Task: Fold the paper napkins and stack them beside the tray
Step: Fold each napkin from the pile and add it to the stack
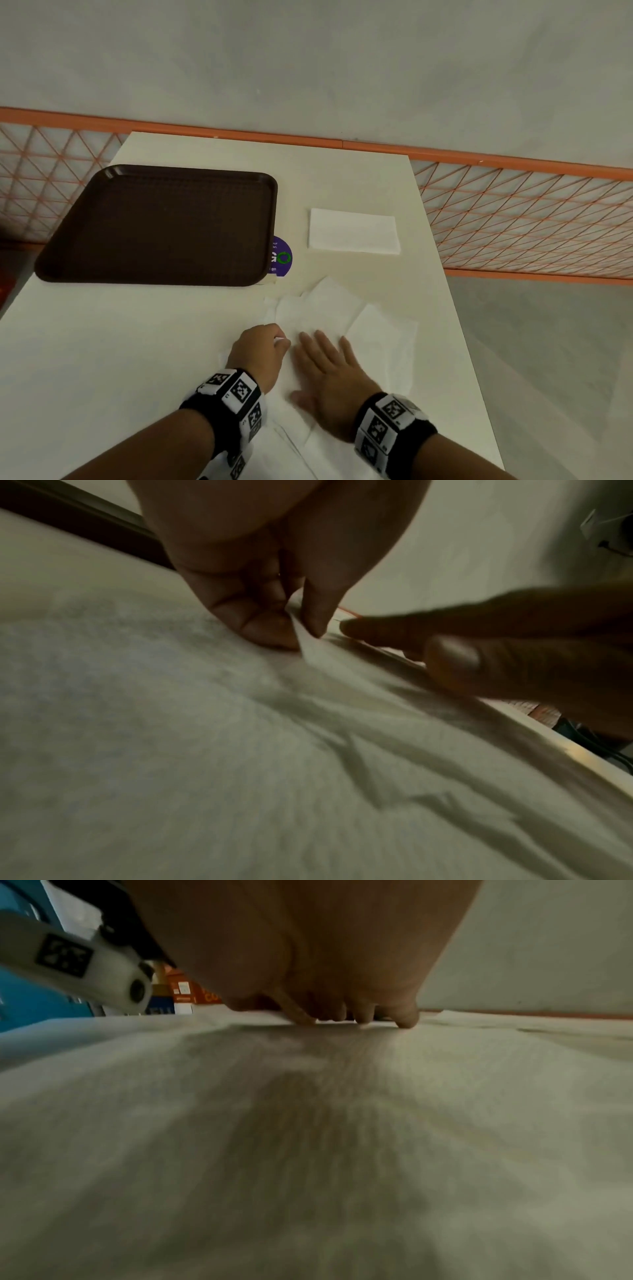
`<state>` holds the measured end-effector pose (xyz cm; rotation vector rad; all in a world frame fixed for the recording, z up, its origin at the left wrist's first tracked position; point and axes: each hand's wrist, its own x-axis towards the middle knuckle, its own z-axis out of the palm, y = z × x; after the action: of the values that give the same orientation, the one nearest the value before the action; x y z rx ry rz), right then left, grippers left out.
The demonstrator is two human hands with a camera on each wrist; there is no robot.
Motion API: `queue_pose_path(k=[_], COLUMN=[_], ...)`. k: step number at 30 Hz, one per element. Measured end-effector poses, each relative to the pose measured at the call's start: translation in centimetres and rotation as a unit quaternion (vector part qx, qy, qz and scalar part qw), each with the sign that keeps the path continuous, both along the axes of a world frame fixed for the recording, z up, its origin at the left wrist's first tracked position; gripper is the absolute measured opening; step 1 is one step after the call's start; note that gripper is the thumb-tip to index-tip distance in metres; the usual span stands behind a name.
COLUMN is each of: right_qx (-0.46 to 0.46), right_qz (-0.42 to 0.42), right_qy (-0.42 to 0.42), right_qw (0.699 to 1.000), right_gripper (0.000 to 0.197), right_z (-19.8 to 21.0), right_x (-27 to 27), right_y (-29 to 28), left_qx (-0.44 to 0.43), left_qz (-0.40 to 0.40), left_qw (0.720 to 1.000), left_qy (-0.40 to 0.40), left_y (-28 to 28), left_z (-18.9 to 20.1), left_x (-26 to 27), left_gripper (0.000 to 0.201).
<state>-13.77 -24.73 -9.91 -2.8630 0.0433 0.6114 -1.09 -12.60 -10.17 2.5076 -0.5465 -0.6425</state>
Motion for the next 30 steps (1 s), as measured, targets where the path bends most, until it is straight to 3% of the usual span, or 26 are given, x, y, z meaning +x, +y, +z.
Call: queue_pose_path(k=[3, 4, 11, 18, 21, 23, 26, 30], right_qx=[-0.014, -0.024, -0.092, -0.087, -0.068, -0.025, 0.034, 0.044], right_qz=[0.011, 0.002, -0.065, -0.094, -0.131, -0.155, -0.214, -0.215], right_qy=[0.007, 0.041, 0.044, 0.044, 0.014, -0.012, -0.026, -0.023], right_qw=[1.000, 0.999, 0.993, 0.991, 0.989, 0.988, 0.976, 0.975], right_gripper=[0.077, 0.078, 0.079, 0.075, 0.069, 0.079, 0.073, 0.062], right_z=[-1.1, -1.3, -2.5, -2.5, -1.3, -0.6, -0.1, 0.8], right_x=[-1.1, -1.7, -6.9, -7.5, -6.6, -5.4, -3.6, -2.3], right_y=[-0.2, -0.7, -6.0, -6.5, -6.6, -6.7, -7.2, -8.2], left_qx=[-0.004, -0.006, -0.018, 0.024, 0.027, 0.013, -0.041, -0.106], left_qz=[0.000, 0.001, 0.011, -0.067, -0.003, 0.044, 0.020, -0.056], left_qw=[1.000, 1.000, 1.000, 0.997, 0.999, 0.996, 0.988, 0.984], left_qy=[-0.002, -0.001, 0.005, -0.040, 0.021, 0.082, 0.148, 0.135], left_y=[0.0, 0.0, 0.1, -0.3, -0.3, 0.0, -0.3, -1.4], left_z=[-0.1, -0.2, -0.4, 0.3, 0.7, 0.8, 1.5, 3.7], left_x=[0.3, 0.3, 0.2, -1.0, -0.9, -0.4, 0.1, -0.1], left_gripper=[0.015, 0.014, 0.015, 0.018, 0.019, 0.019, 0.020, 0.019])
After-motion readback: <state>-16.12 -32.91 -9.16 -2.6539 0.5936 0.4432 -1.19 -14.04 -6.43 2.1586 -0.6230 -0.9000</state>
